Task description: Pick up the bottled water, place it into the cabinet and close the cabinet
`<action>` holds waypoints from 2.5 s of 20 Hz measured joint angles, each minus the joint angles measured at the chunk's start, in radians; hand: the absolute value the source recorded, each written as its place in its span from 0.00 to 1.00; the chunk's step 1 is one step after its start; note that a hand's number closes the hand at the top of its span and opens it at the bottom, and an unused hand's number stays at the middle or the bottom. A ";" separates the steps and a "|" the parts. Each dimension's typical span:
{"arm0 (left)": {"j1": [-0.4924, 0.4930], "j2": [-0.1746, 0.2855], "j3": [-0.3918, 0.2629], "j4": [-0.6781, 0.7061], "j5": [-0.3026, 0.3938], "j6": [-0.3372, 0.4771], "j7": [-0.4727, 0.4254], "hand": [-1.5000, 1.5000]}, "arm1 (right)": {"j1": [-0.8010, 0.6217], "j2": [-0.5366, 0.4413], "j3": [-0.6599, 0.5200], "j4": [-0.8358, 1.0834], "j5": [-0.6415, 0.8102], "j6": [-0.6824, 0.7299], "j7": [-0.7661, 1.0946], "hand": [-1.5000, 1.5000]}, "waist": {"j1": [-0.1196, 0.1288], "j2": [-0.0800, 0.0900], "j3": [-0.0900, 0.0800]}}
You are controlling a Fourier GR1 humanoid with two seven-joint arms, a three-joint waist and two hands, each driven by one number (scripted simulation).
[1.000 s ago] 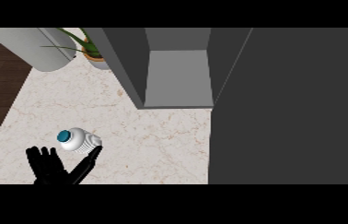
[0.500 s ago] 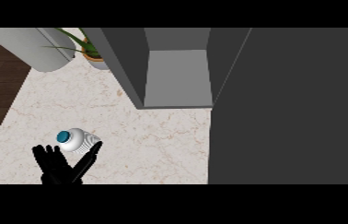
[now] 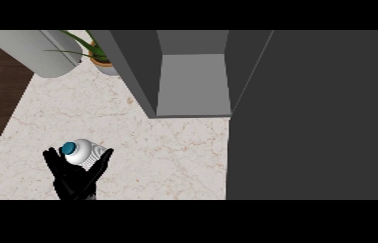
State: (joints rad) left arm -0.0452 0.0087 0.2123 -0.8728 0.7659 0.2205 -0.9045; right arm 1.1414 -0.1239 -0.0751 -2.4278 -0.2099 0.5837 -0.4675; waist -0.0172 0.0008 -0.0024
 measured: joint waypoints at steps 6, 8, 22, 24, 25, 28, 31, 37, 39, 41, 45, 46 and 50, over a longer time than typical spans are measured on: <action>-0.056 0.006 0.031 0.079 0.018 -0.076 -0.037 1.00 | -0.006 -0.010 -0.032 0.001 -0.005 0.002 0.007 0.00 | 0.004 0.001 0.001; -0.074 0.018 0.045 0.109 0.025 -0.100 -0.042 1.00 | 0.013 -0.011 -0.038 -0.001 -0.007 0.011 -0.001 0.00 | 0.001 0.001 0.000; -0.143 0.041 -0.075 0.099 -0.095 -0.145 -0.074 1.00 | -0.021 -0.026 -0.059 0.013 -0.015 0.008 -0.010 0.00 | -0.001 -0.001 0.002; -0.159 0.047 -0.153 0.094 -0.147 -0.200 -0.036 1.00 | -0.023 -0.027 -0.048 0.014 -0.015 0.005 -0.014 0.00 | -0.009 -0.002 0.001; -0.169 0.062 -0.181 0.089 -0.164 -0.228 -0.009 1.00 | -0.026 -0.028 -0.046 0.015 -0.015 0.004 -0.014 0.00 | -0.008 -0.002 0.001; -0.177 0.069 -0.253 0.040 -0.199 -0.278 0.055 1.00 | -0.038 -0.033 -0.051 0.015 -0.016 -0.003 -0.011 0.00 | 0.003 -0.003 0.002; -0.161 0.075 -0.309 -0.049 -0.228 -0.289 0.105 1.00 | -0.033 -0.021 -0.042 0.012 -0.017 -0.008 -0.010 0.00 | 0.010 -0.005 0.002; -0.141 0.057 -0.408 -0.266 -0.268 -0.227 0.254 1.00 | -0.068 -0.017 -0.042 0.014 -0.019 -0.021 0.016 0.00 | 0.021 -0.005 0.003; -0.130 0.039 -0.446 -0.350 -0.284 -0.190 0.296 1.00 | -0.077 -0.020 -0.048 0.016 -0.021 -0.020 0.021 0.00 | 0.022 -0.006 0.003; -0.132 0.021 -0.505 -0.426 -0.296 -0.128 0.339 1.00 | -0.081 -0.018 -0.045 0.016 -0.021 -0.020 0.025 0.00 | 0.019 -0.006 0.003; -0.131 0.003 -0.611 -0.572 -0.333 -0.001 0.447 1.00 | -0.076 -0.021 -0.051 0.015 -0.024 -0.011 0.027 0.00 | 0.016 -0.006 0.003; -0.144 0.000 -0.637 -0.599 -0.339 0.035 0.477 1.00 | -0.084 -0.017 -0.042 0.016 -0.024 -0.012 0.032 0.00 | 0.016 -0.006 0.003; -0.212 -0.005 -0.712 -0.692 -0.370 0.191 0.596 1.00 | -0.108 -0.016 -0.047 0.018 -0.026 -0.015 0.043 0.00 | 0.012 -0.004 0.003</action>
State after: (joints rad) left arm -0.2577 0.0036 -0.4999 -1.5644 0.3956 0.4111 -0.3082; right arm 1.0329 -0.1396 -0.1220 -2.4102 -0.2354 0.5686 -0.4249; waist -0.0052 -0.0033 0.0002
